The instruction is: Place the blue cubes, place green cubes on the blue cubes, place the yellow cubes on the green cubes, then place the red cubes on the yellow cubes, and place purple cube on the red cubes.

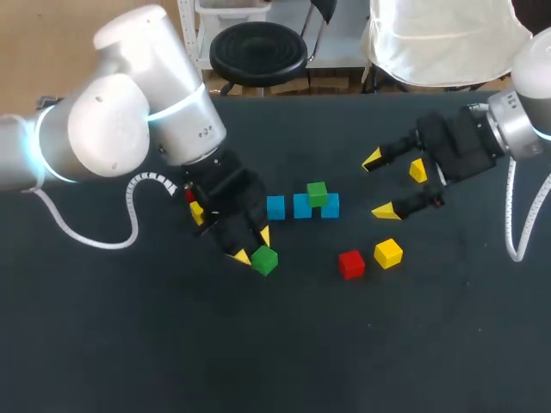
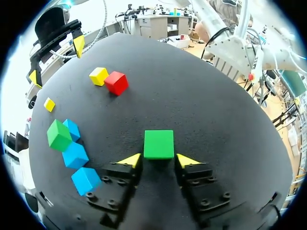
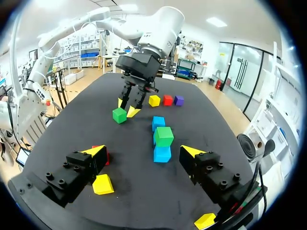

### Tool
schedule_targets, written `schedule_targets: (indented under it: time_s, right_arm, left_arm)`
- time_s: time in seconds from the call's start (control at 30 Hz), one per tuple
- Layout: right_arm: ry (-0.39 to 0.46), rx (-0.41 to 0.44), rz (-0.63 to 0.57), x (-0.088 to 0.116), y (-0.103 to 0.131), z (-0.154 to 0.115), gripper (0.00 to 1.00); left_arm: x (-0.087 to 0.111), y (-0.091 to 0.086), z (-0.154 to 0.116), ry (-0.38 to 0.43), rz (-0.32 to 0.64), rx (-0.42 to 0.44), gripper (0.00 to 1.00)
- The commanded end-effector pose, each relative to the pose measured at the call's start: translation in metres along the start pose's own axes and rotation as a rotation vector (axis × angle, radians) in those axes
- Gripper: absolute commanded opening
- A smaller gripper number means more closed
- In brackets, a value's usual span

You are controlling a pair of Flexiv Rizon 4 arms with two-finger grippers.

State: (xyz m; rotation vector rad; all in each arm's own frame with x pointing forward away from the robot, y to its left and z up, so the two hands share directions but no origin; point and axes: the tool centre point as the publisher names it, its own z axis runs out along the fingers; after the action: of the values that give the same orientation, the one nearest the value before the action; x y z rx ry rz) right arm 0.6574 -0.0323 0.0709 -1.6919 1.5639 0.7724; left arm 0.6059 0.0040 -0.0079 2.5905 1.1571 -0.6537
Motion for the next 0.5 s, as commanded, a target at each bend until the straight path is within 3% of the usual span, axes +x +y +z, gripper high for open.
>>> schedule_targets:
  time_s: [0.03, 0.2, 0.43, 0.5]
  right_arm:
    - [-0.002, 0.002, -0.001, 0.0002, 0.0007, -0.0003, 1.0]
    - [-0.002, 0.002, -0.001, 0.0002, 0.0007, -0.0003, 1.0]
    - [-0.002, 0.002, -0.001, 0.0002, 0.0007, -0.0003, 1.0]
    - [-0.002, 0.002, -0.001, 0.0002, 0.0007, -0.0003, 1.0]
  left_arm:
    - [-0.0009, -0.0026, -0.0012, -0.006, 0.005, -0.005, 0.31]
    - [-0.0023, -0.0037, -0.0001, -0.008, 0.007, -0.007, 0.24]
    - [-0.0088, -0.0076, -0.0026, -0.012, 0.016, -0.021, 0.28]
    - [-0.0099, -0.009, -0.0032, -0.01, 0.012, -0.03, 0.06]
